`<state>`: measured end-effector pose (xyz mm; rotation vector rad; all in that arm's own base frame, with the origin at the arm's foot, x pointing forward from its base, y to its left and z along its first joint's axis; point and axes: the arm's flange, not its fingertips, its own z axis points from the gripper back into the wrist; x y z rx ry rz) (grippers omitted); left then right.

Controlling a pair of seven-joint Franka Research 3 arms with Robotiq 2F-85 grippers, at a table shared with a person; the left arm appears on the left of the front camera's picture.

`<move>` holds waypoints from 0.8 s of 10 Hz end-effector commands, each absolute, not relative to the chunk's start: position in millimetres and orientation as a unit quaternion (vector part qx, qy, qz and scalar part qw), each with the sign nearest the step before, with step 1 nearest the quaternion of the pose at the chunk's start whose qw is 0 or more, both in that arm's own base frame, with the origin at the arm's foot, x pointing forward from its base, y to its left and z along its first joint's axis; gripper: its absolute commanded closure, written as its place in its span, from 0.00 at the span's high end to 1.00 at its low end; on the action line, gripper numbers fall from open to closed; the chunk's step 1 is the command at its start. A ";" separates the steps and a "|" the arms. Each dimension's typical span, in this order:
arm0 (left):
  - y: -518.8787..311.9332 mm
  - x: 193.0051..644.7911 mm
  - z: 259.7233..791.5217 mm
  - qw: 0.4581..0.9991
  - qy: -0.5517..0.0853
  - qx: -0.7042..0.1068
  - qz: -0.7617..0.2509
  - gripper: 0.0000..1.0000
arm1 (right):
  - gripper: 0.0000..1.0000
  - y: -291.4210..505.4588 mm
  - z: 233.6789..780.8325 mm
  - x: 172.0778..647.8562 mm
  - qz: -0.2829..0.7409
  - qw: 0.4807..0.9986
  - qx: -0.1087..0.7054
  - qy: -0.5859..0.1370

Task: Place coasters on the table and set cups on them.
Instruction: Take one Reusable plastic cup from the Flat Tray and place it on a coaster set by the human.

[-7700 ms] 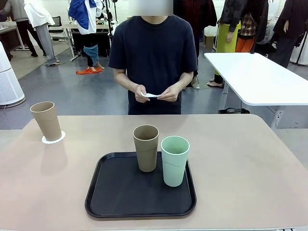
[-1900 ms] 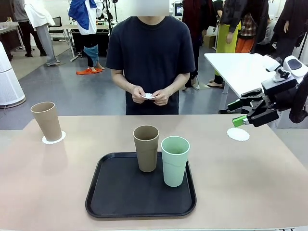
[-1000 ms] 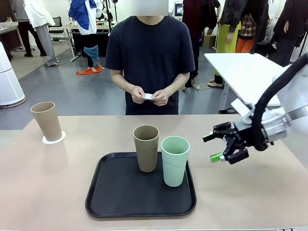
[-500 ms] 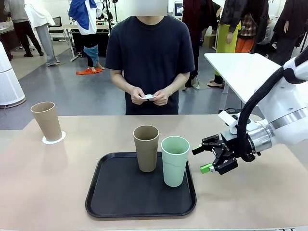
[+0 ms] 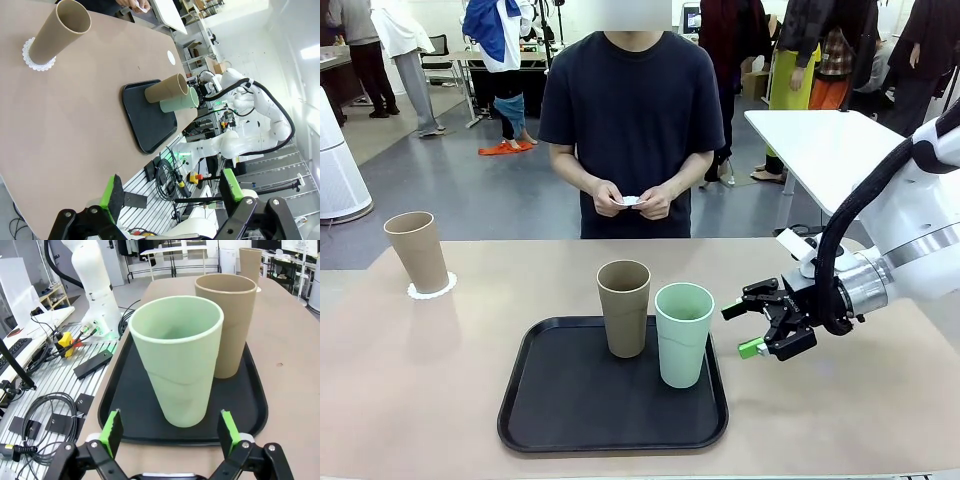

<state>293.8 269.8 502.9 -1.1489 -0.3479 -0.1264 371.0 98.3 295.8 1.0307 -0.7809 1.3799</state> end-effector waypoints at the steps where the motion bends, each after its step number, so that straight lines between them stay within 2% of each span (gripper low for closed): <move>1: 270.1 293.3 506.8 0.820 -0.165 -0.545 -0.054 1.00 | 1.00 108.0 288.0 375.1 0.601 0.581 0.440 -0.328; 4: 270.1 293.3 506.8 0.820 -0.165 -0.545 -0.054 1.00 | 1.00 122.4 269.2 396.2 0.579 0.581 0.471 -0.324; 8: 270.1 293.3 506.8 0.820 -0.165 -0.545 -0.054 1.00 | 1.00 120.9 263.3 406.8 0.582 0.575 0.465 -0.337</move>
